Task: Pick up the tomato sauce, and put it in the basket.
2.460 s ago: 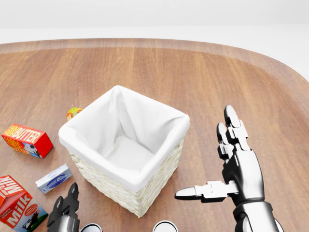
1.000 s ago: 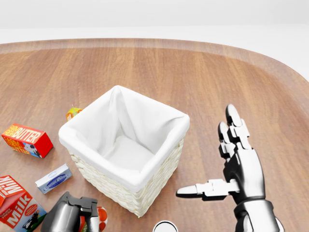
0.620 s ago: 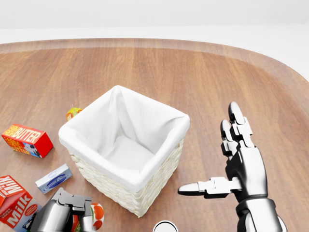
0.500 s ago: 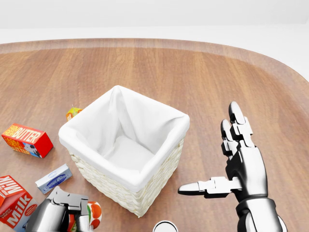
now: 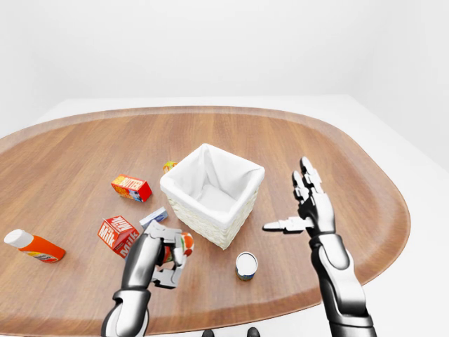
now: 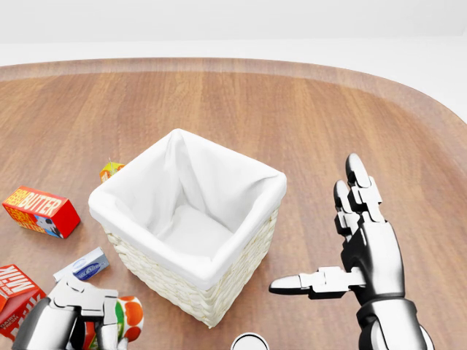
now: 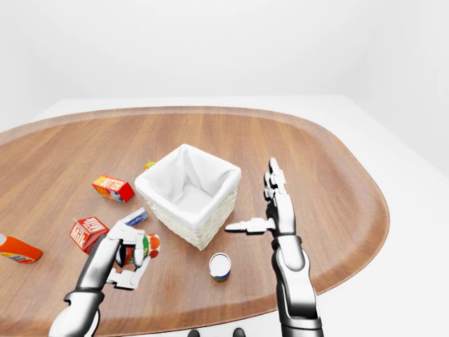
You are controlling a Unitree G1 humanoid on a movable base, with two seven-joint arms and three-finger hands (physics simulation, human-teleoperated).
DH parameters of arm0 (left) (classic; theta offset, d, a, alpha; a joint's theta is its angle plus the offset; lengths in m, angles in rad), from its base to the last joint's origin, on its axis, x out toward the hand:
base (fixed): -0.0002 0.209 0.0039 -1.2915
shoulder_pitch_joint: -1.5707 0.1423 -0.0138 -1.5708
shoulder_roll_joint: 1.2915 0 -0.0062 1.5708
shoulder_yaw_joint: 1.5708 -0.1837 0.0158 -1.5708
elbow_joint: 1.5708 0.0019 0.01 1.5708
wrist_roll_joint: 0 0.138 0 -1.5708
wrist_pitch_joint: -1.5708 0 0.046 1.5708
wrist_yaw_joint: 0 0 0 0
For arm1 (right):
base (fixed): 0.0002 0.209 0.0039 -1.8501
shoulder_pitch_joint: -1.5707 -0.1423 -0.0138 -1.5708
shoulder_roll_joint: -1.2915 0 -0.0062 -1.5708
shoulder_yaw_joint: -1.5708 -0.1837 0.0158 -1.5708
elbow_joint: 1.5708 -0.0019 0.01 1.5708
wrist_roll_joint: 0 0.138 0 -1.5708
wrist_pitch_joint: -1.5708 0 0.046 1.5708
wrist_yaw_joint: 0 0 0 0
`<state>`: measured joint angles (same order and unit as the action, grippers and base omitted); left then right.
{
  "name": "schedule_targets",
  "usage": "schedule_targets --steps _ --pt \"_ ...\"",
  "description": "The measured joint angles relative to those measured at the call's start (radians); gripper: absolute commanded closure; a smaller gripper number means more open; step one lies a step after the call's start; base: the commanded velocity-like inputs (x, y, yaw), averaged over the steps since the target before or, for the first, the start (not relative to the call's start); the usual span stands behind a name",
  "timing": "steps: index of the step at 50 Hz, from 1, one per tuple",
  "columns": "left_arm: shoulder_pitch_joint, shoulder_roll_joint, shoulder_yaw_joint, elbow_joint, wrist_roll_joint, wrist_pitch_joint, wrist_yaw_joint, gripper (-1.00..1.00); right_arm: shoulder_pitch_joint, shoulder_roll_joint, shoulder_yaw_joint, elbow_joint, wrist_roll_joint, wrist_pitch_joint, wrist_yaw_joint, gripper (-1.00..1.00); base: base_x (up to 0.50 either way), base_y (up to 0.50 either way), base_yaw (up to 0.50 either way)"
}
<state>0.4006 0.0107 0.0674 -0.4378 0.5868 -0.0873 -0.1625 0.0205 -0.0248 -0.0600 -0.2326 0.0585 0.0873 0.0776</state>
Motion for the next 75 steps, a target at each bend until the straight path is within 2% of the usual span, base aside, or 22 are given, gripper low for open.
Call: schedule_targets --steps 19,30,39,45,49,62,75 --pt "0.002 -0.031 0.047 -0.17 -0.024 0.0 -0.102 1.0 0.005 0.001 0.003 -0.004 -0.003 0.0 0.0 -1.0 0.0 0.0 0.0" --pt "-0.009 -0.043 0.057 -0.257 -0.03 0.024 -0.15 1.0 0.005 0.001 0.003 0.0 -0.004 0.0 0.001 -1.0 0.0 0.0 0.0" --pt "-0.033 -0.045 0.056 -0.327 -0.031 0.079 -0.185 1.0 0.003 0.001 0.002 0.005 -0.003 0.0 0.001 -1.0 0.0 0.0 0.0" --pt "-0.074 -0.038 0.062 -0.374 -0.033 0.142 -0.211 1.0 -0.001 0.0 0.001 0.015 -0.003 0.0 0.001 -1.0 0.0 0.0 0.0" --pt "-0.1 -0.033 0.065 -0.399 -0.031 0.175 -0.225 1.0 -0.002 0.0 0.001 0.02 -0.003 0.0 0.001 -1.0 0.0 0.0 0.0" --pt "-0.21 -0.005 0.059 -0.477 -0.009 0.175 -0.273 1.0 -0.003 0.001 0.002 0.03 0.0 0.0 0.001 -1.0 0.0 0.0 0.0" --pt "-0.316 0.018 0.022 -0.528 0.029 0.175 -0.3 1.0 -0.002 0.001 0.004 0.041 -0.001 0.0 0.002 -1.0 0.0 0.0 0.0"
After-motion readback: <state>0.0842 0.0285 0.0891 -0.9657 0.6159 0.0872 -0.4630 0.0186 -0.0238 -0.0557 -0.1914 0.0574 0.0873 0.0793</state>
